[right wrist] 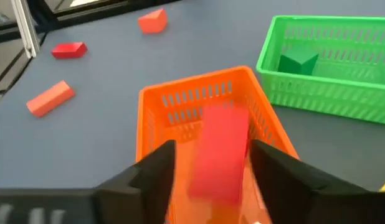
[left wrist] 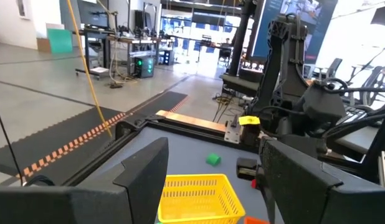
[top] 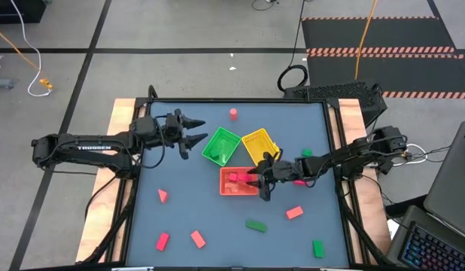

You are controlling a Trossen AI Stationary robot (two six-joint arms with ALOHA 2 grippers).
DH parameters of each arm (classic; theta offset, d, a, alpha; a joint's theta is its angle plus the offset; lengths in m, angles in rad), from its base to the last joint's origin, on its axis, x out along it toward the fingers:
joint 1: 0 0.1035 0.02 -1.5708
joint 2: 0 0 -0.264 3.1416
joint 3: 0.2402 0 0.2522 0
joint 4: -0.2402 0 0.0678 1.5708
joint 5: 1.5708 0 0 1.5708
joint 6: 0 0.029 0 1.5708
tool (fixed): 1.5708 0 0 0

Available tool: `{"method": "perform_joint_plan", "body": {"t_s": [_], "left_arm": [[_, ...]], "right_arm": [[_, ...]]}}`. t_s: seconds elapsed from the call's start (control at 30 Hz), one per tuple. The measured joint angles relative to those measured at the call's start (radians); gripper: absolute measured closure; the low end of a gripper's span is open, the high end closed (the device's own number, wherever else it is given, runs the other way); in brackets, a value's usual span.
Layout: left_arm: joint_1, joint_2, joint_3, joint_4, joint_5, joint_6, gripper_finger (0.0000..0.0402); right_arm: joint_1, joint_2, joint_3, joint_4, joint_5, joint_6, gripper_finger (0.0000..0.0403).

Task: Sort & place blocks by color
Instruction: Put the red block into the orange bin, then put the orange block into the yellow bin

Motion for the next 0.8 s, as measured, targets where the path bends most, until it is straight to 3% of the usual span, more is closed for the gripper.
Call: {"method": "perform_joint_plan", "body": {"t_s": [0.13,0.27,0.4,0.6,0.8], "left_arm": [[0.0,0.0,0.0,-0.001,0.0,-0.007,0.0149],[0.0,0.0,0.0,-0.027,-0.001,-0.023,0.0149],[-0.002,0.0,0.0,-0.049,-0.003,-0.03,0.0149],[-0.013,0.0,0.0,-0.053,-0.005,-0.014,0.0149],[-0.013,0.0,0.0,-0.052,-0.018,-0.001,0.0149]], "right_arm": [[-0.001,0.0,0.0,-0.019,0.0,-0.003,0.0144],[-0.002,-0.001,-0.001,-0.037,0.003,-0.02,0.012],[-0.009,-0.065,0.0,-0.074,0.003,-0.05,0.012],[-0.011,-0.294,-0.002,-0.36,0.002,0.006,0.013],[0.082,-0.445,-0.001,-0.576,-0.066,0.145,0.0133]]}}
